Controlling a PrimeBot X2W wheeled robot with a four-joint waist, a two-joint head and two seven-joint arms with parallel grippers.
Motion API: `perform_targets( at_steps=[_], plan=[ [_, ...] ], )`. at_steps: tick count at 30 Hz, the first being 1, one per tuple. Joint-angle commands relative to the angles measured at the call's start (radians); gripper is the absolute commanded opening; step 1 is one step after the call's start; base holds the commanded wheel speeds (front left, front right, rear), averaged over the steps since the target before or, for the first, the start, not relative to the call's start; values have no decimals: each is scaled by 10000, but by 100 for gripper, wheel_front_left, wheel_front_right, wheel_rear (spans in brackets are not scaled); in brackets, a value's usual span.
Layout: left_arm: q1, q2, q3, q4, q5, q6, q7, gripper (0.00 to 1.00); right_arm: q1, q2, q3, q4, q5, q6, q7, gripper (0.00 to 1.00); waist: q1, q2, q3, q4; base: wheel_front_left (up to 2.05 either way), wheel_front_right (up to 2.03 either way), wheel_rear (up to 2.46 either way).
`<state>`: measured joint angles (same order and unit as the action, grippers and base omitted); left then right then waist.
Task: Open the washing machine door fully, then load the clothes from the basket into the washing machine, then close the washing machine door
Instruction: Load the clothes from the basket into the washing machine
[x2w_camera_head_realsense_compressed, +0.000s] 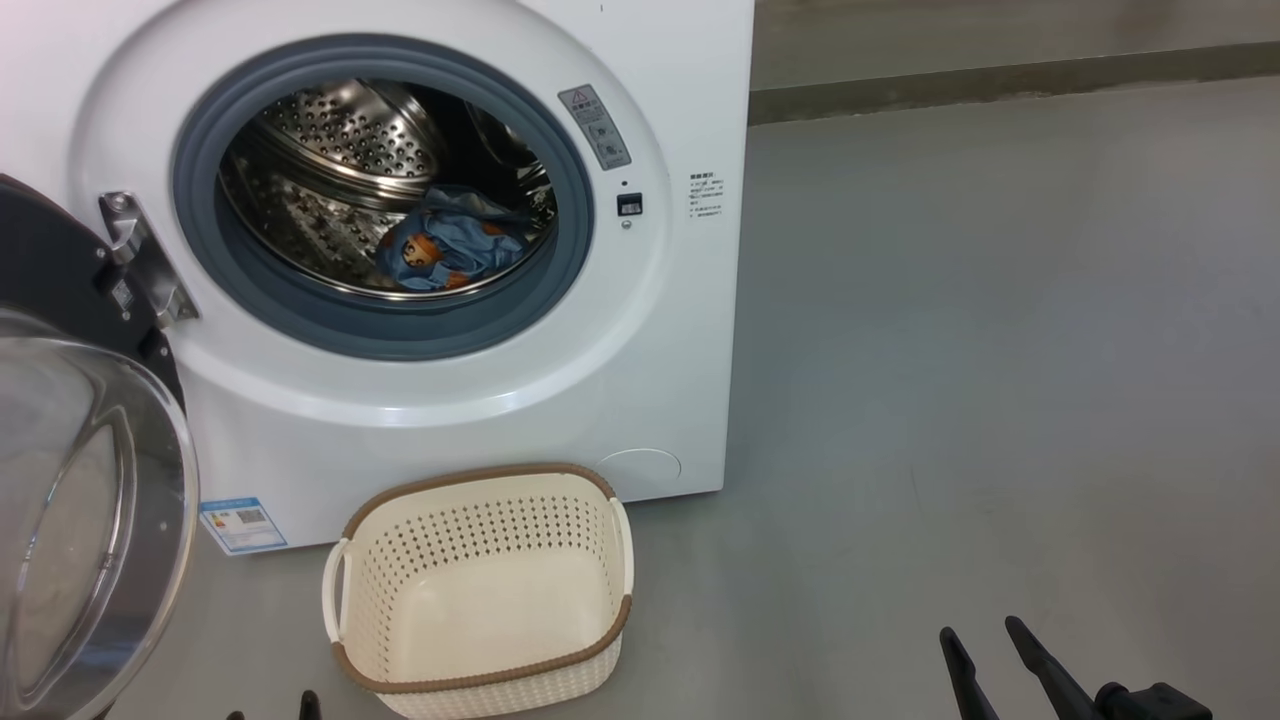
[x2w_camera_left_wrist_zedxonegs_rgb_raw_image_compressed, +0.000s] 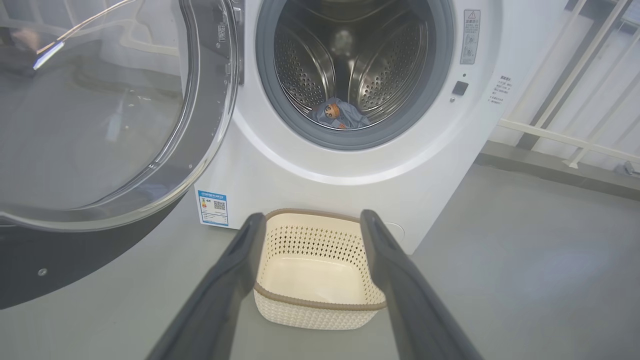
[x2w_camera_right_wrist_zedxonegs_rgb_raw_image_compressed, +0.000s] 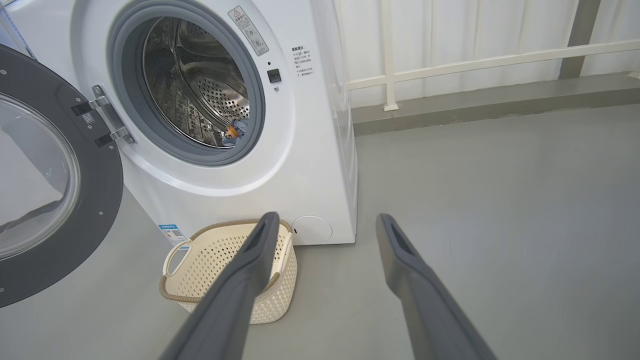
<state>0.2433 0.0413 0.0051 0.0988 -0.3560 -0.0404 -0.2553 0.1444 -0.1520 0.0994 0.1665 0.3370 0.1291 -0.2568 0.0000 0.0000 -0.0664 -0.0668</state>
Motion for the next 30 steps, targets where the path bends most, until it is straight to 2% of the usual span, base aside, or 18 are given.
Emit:
perform_targets(
  at_steps=[1,10,30],
  plan=[
    [-428,89,269,-231,85,-7,-65,100,-244,-76,193,-265,-87,16,-49,100,0,0,5,45,0,0,0],
    [-454,89,269,-295,134,67,-65,100,-338,-50,200,-314,-117,16,-49,100,0,0,21,837,0,0,0],
    [-364,89,463,-389,336,28,-65,100,-820,-89,561,-365,-133,16,-49,100,0,0,42,3894,0,0,0]
  ],
)
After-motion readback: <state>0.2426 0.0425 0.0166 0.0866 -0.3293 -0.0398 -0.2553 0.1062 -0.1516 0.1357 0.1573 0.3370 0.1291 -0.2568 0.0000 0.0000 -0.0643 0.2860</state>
